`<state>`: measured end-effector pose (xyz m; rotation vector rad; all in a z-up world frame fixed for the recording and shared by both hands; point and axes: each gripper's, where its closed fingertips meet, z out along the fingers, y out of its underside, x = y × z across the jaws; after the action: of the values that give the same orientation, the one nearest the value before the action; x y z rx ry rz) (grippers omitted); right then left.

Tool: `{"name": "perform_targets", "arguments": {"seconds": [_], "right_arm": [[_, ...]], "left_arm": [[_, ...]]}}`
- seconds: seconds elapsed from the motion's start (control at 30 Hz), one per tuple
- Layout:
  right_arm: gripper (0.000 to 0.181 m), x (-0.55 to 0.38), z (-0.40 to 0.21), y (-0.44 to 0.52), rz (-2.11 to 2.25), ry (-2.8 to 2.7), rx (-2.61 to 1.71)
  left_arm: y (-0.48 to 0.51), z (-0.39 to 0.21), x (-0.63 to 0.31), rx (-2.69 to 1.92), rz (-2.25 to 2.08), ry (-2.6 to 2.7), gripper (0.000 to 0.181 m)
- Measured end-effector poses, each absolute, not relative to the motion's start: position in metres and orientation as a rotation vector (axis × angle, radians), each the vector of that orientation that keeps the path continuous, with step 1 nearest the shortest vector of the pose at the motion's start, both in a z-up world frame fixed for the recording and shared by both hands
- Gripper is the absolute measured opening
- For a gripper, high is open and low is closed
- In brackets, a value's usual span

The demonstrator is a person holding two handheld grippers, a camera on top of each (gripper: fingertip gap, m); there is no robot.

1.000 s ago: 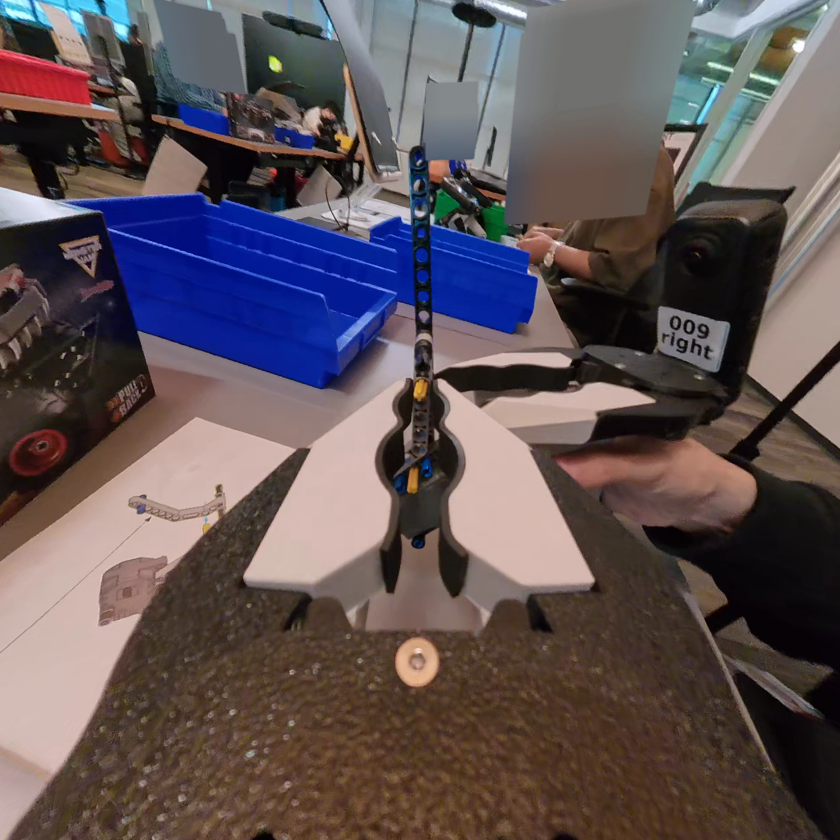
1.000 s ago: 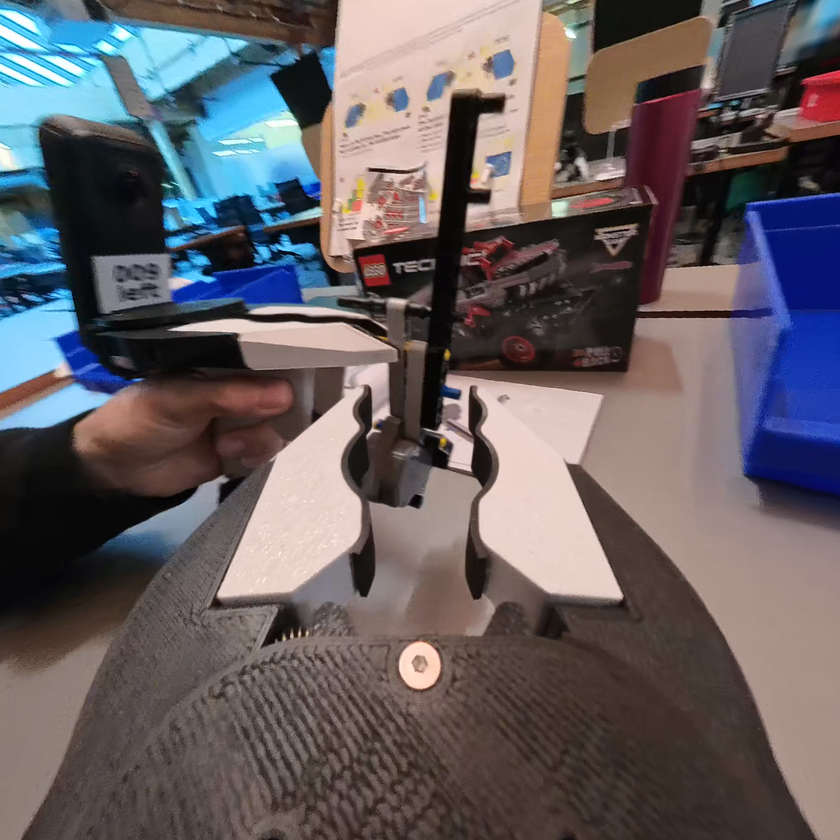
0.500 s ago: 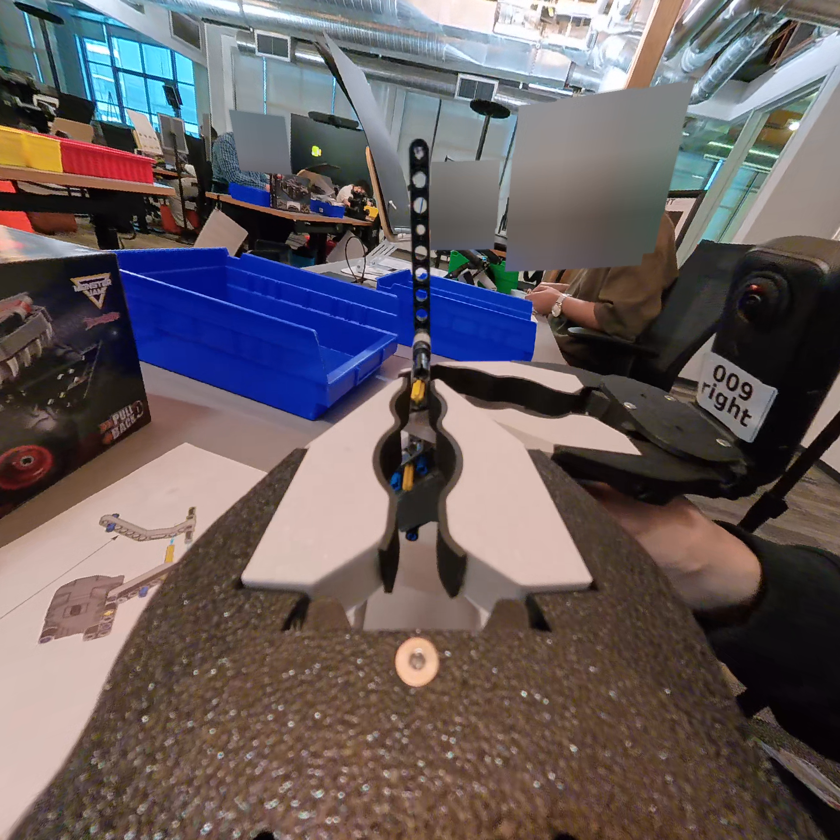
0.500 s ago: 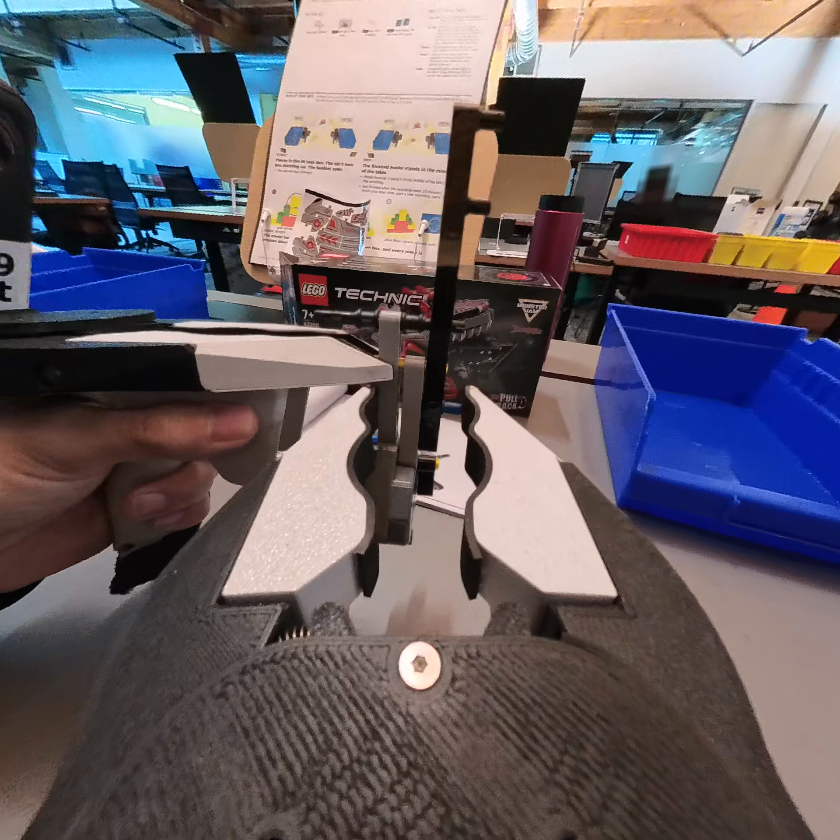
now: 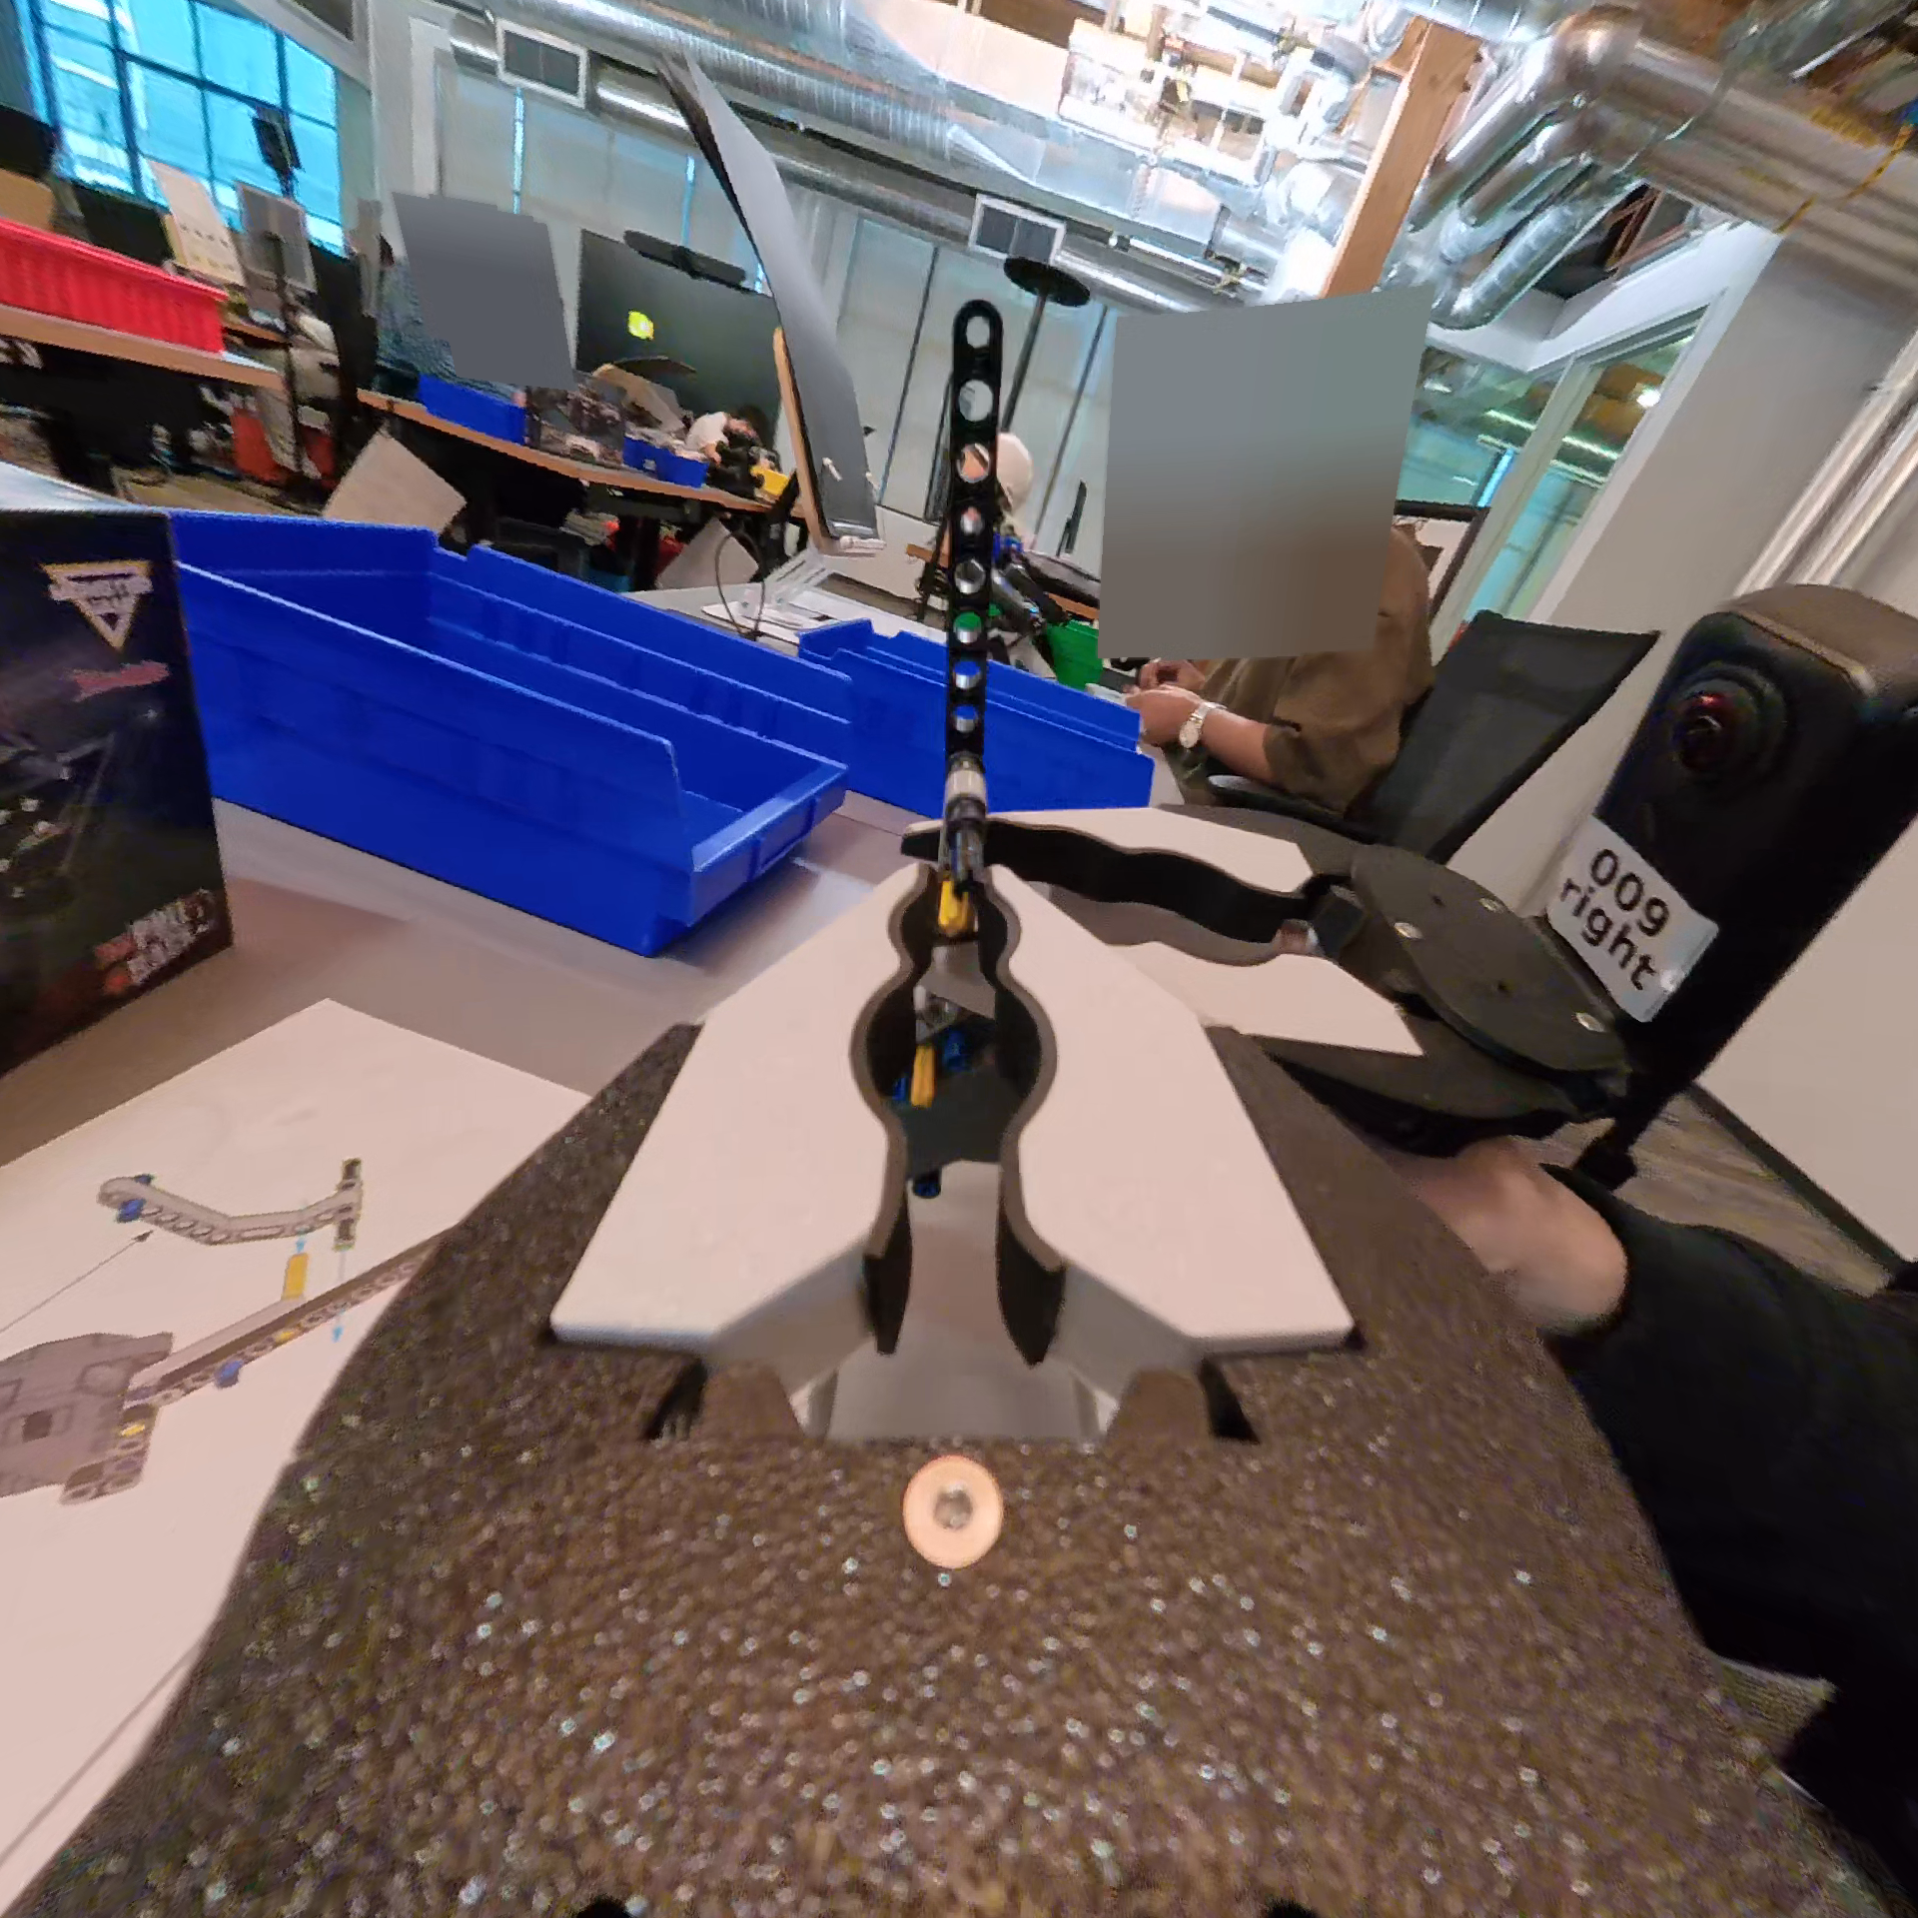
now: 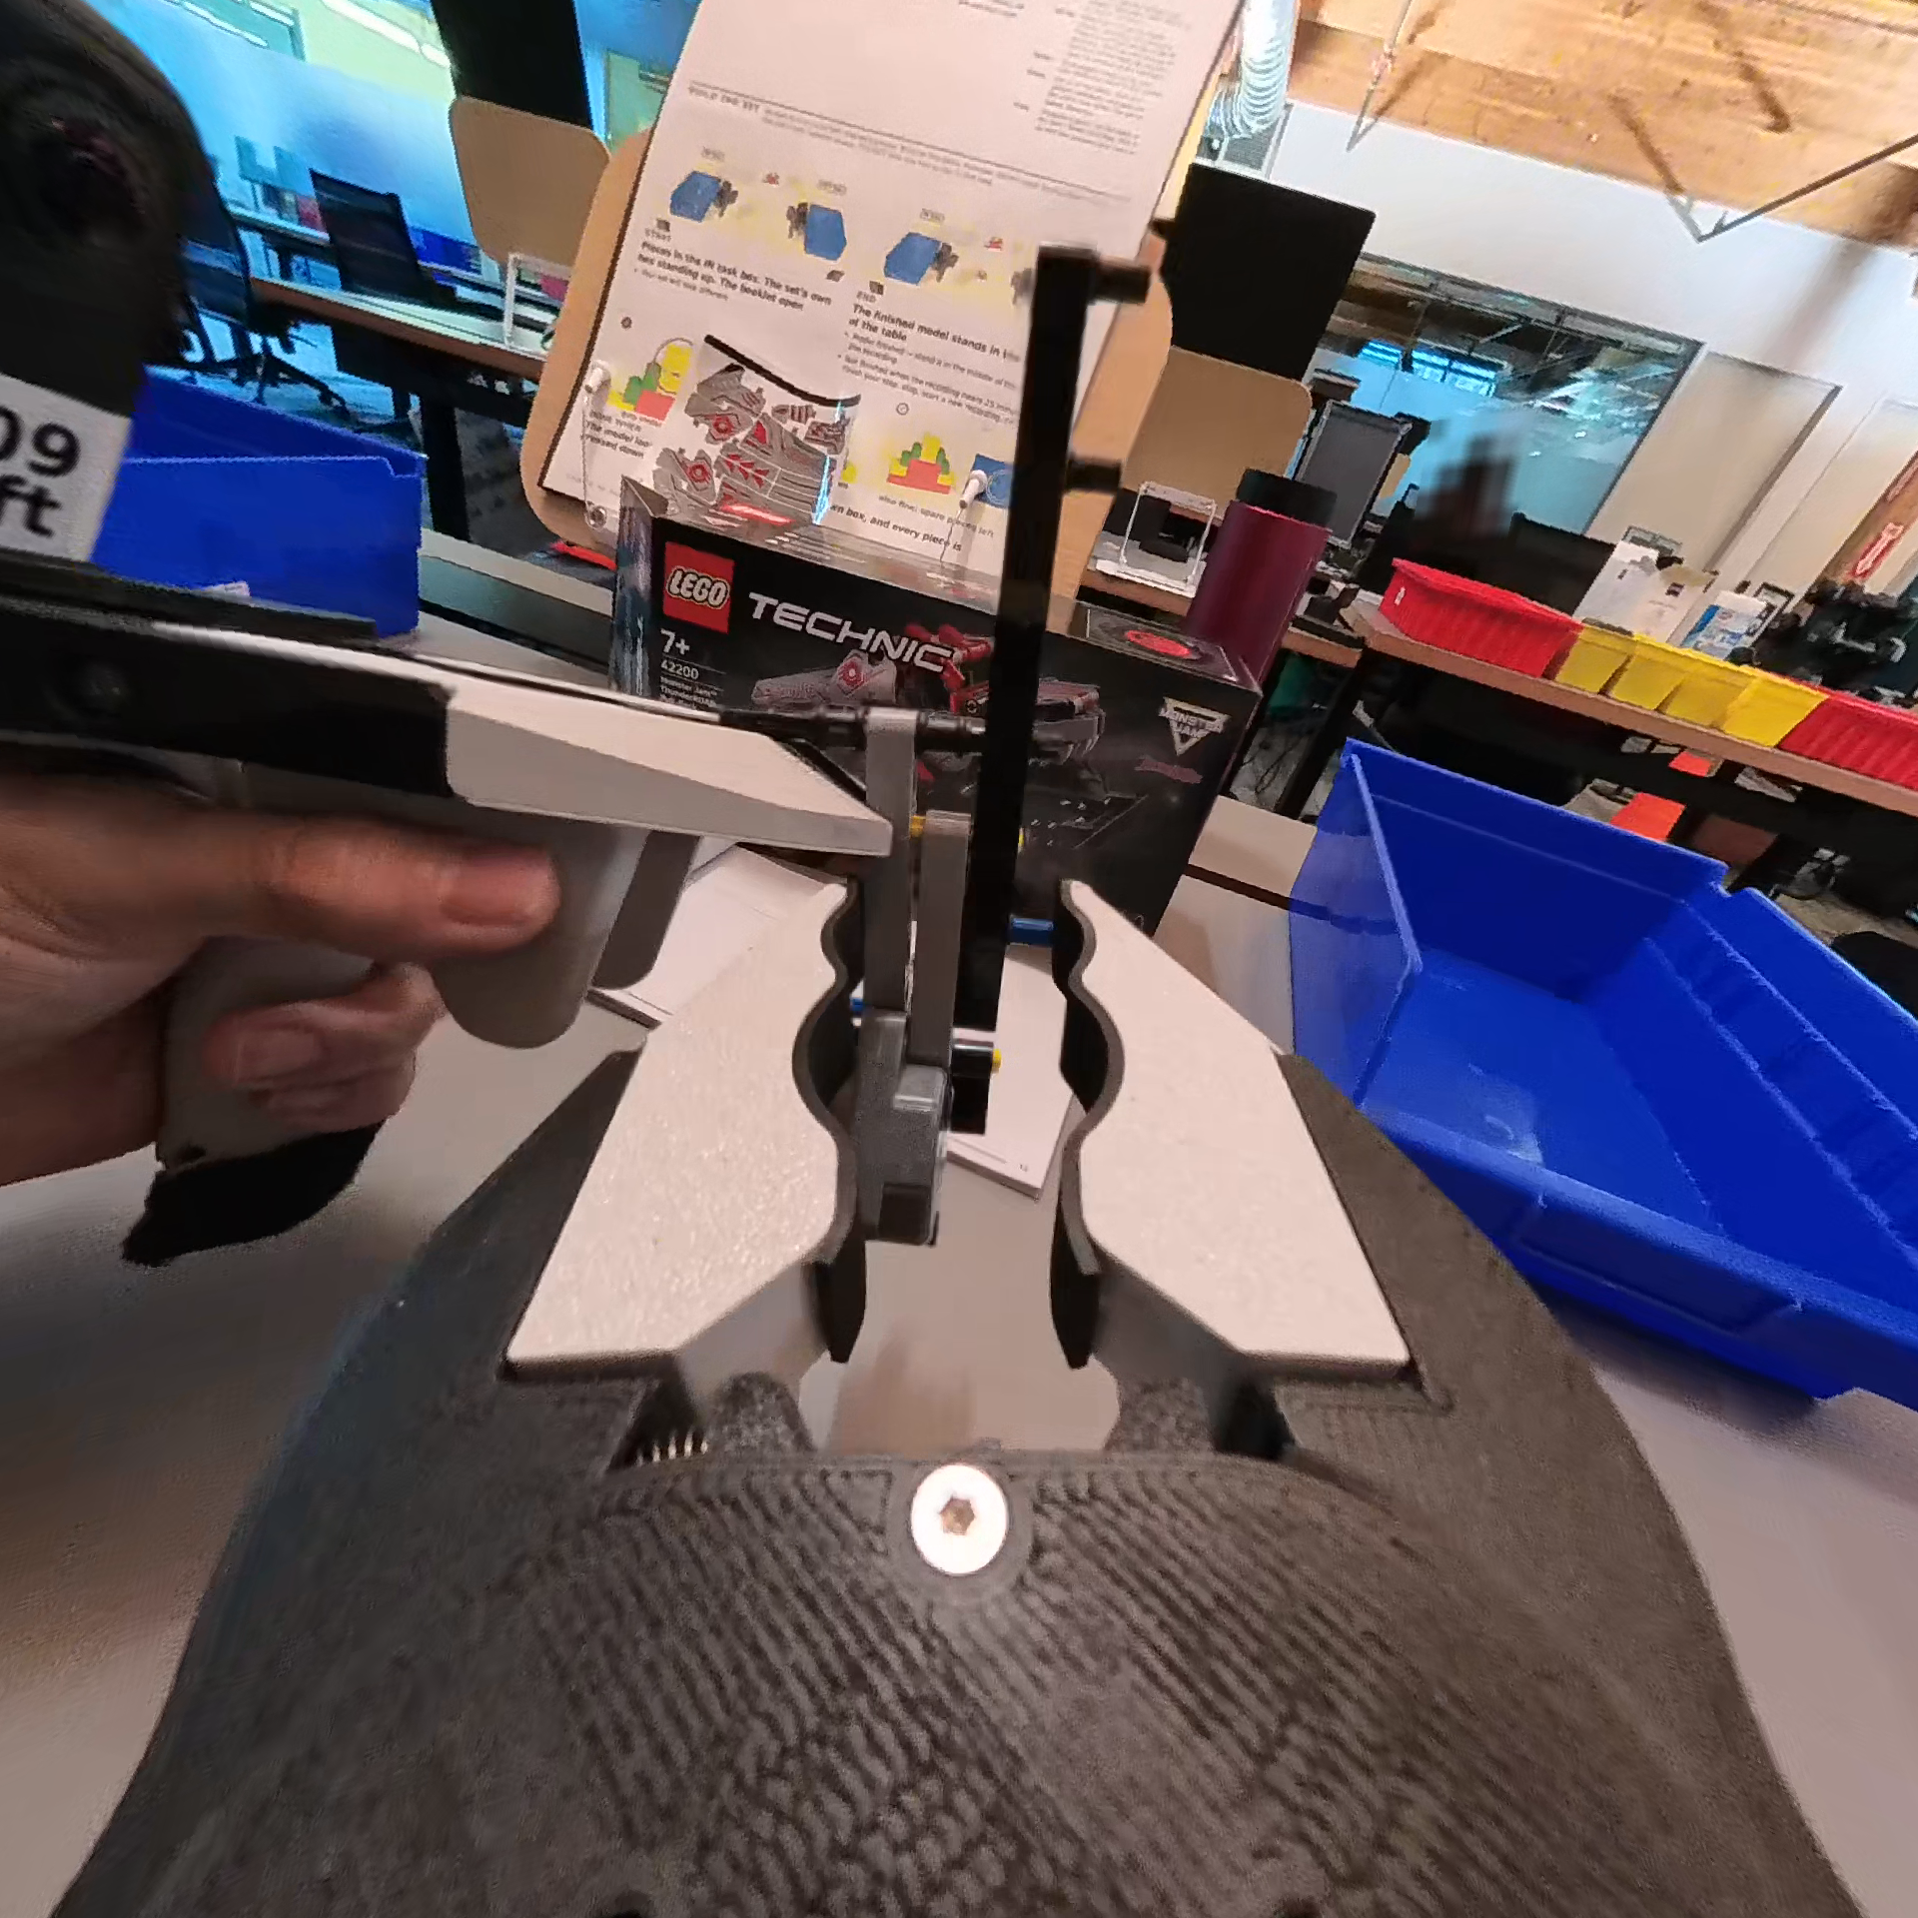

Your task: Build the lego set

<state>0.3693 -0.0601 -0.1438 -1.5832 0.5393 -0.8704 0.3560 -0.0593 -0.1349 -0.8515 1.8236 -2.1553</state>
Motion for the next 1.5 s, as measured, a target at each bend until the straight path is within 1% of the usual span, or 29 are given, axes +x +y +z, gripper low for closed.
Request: {"name": "perform_targets", "arguments": {"seconds": [0.23, 0.4, 0.57, 0.9, 1.1, 1.17, 1.23, 1.3, 1.5], "right_arm": [[0.033, 0.366, -0.140, -0.057, -0.899, 0.532, -1.548], [0.031, 0.365, -0.139, -0.058, -0.906, 0.566, -1.536], [0.024, 0.363, -0.138, -0.055, -0.886, 0.541, -1.554], [0.025, 0.364, -0.137, -0.060, -1.035, 0.460, -1.595], [0.024, 0.363, -0.135, -0.063, -1.029, 0.440, -1.606], [0.024, 0.362, -0.135, -0.061, -0.972, 0.425, -1.608], [0.024, 0.359, -0.132, -0.061, -0.874, 0.428, -1.583], [0.024, 0.358, -0.129, -0.063, -0.809, 0.422, -1.572], [0.023, 0.340, -0.124, -0.053, -0.609, 0.288, -1.555]], "left_arm": [[-0.053, -0.129, 0.358, -0.968, -2.239, 1.738, 0.005], [-0.049, -0.123, 0.358, -0.916, -2.204, 1.668, 0.005], [-0.052, -0.120, 0.354, -0.875, -2.229, 1.671, 0.005], [-0.057, -0.118, 0.350, -0.835, -2.250, 1.693, 0.005], [-0.059, -0.117, 0.349, -0.782, -2.244, 1.747, 0.005], [-0.061, -0.119, 0.348, -0.673, -2.179, 1.824, 0.010], [-0.064, -0.121, 0.345, -0.536, -2.099, 1.932, 0.031], [-0.061, -0.122, 0.338, -0.379, -2.059, 2.047, 0.041], [-0.035, -0.102, 0.322, -0.194, -2.185, 2.128, 0.040]]}}
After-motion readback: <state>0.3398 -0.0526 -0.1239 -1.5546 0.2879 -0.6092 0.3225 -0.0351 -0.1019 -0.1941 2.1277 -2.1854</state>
